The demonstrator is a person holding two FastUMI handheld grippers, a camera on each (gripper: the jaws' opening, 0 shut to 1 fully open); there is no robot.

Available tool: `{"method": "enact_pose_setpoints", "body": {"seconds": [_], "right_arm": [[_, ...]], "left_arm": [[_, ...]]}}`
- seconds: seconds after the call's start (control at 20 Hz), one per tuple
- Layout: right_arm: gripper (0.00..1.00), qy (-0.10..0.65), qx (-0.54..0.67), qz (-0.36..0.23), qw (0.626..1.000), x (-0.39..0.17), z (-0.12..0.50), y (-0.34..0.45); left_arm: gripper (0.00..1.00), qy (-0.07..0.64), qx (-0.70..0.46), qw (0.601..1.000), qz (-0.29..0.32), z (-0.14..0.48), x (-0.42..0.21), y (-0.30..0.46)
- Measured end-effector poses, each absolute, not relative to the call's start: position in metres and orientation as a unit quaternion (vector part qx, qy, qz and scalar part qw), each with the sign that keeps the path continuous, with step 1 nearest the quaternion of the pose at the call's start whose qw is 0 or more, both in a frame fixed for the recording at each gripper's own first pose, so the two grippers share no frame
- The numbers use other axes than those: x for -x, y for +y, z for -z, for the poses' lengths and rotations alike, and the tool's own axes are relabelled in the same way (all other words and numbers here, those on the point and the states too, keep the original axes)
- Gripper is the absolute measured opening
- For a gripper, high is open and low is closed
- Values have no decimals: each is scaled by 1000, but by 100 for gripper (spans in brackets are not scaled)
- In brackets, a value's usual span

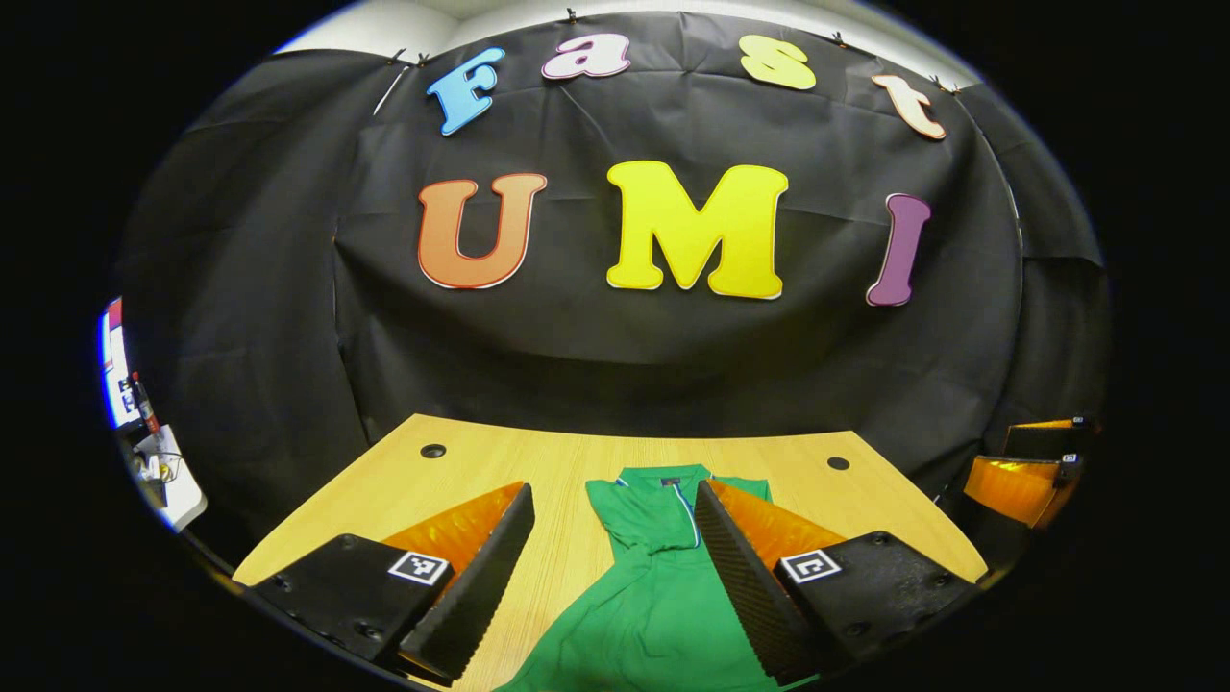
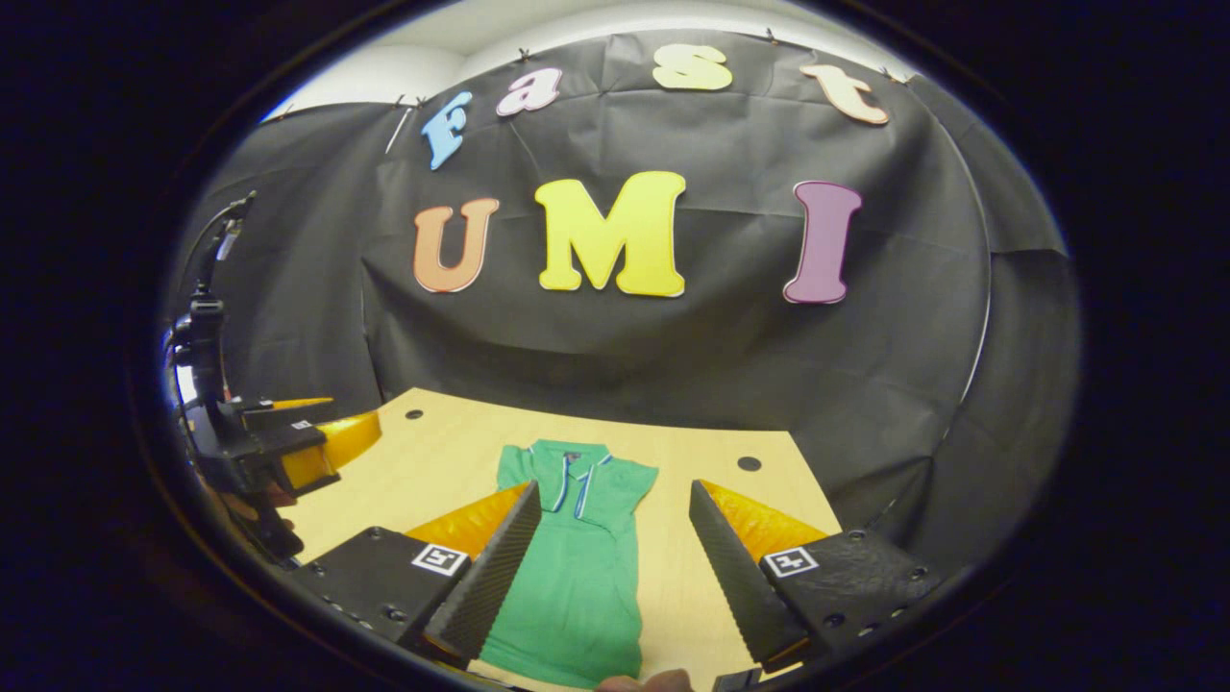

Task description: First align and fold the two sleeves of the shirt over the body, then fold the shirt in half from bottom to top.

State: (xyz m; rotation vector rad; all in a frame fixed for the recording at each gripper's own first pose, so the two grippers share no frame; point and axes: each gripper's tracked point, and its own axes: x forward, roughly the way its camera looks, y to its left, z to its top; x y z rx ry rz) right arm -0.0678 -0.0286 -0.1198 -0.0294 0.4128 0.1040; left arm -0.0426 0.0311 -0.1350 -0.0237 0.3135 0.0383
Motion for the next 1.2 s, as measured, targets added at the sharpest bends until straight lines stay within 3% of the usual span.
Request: {"method": "enact_pose_setpoints", "body": {"seconds": [0.2, 0.5, 1.0, 1.2], "right_arm": [[96, 217, 14, -47, 975, 88, 137, -40], [96, 299, 26, -57, 952, 130, 208, -53], [96, 411, 59, -68, 907, 181, 315, -62], [96, 442, 54, -70, 892, 192, 351, -57]], "left_arm": [[100, 178, 9, 984, -17, 159, 76, 43], [100, 227, -2, 974, -10, 214, 118, 66], [100, 383, 1, 924, 10, 355, 187, 91], [100, 391, -4, 920, 18, 372, 187, 94]]}}
